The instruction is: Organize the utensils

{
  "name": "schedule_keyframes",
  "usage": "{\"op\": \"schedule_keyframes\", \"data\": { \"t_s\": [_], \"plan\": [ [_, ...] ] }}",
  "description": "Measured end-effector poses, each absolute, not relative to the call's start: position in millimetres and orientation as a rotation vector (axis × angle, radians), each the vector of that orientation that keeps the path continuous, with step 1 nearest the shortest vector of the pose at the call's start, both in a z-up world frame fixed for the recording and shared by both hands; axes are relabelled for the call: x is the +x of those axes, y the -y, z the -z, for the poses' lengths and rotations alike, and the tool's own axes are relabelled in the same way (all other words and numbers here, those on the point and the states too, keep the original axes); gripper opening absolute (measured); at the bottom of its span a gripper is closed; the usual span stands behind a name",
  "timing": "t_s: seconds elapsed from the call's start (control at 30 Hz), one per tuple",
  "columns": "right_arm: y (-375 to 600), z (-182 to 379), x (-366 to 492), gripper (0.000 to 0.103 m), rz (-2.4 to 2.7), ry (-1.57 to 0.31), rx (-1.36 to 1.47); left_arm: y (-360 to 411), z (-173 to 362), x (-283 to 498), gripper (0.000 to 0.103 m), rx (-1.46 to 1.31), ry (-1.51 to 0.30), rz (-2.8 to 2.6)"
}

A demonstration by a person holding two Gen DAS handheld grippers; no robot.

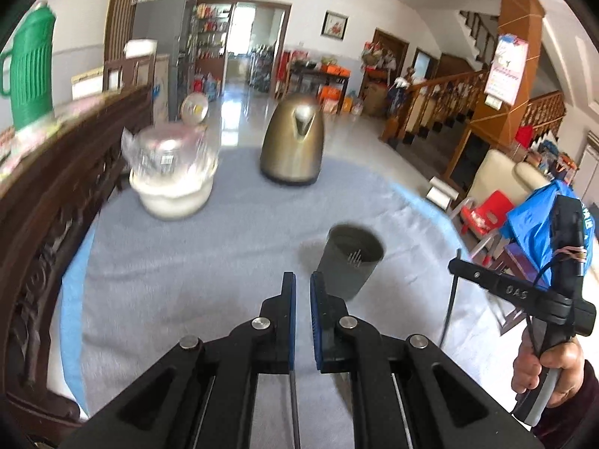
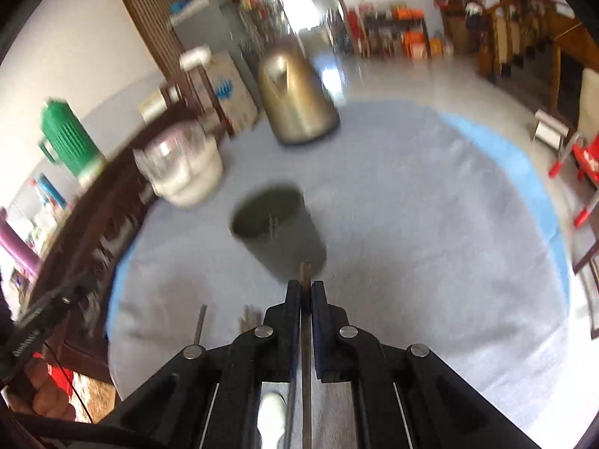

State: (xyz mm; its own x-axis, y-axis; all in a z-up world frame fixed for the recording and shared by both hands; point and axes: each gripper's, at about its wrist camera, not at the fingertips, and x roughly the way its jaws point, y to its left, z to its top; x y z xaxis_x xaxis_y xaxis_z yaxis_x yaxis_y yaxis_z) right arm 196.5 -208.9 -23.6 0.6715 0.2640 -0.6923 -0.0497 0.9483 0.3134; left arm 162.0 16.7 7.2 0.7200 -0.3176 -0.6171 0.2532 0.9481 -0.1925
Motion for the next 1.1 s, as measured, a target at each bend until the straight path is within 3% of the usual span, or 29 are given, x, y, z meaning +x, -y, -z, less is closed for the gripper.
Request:
{"op": "schedule_keyframes", "data": {
  "t_s": [0.27,0.3,0.37,0.4,0.43,0.7,1.1],
  "plan": [
    [226.7,-57.2,197.4,0.006,-0.175,-0.583,0.348,-10.7,-35.6,179.7,0.008,-0.074,-0.659,0.312],
    [225.1,-61.8,198.1,0.006,-0.172,-0.568,0.348,-13.8,-28.3,183.5,0.01,-0.085,-0.684,0.307],
    [221.7,-68.6,200.1,0.006,-0.172,-0.54,0.342,-17.1,-1.4,196.5,0.022,-0.095,-0.788,0.321],
    [219.5,-72.2,201.2,0.006,-0.169,-0.525,0.341,-18.0,13.1,202.6,0.033,-0.098,-0.841,0.316],
    [217.3,-73.2,202.7,0.006,-0.169,-0.514,0.345,-19.4,30.9,208.8,0.036,-0.106,-0.901,0.3],
    [215.7,-88.9,228.1,0.006,-0.154,-0.471,0.375,-10.9,123.9,230.0,0.036,-0.131,-1.144,0.31],
    [224.5,-96.9,252.4,0.006,-0.097,-0.405,0.439,21.2,165.4,241.1,0.037,-0.016,-1.206,0.366]
  ]
}}
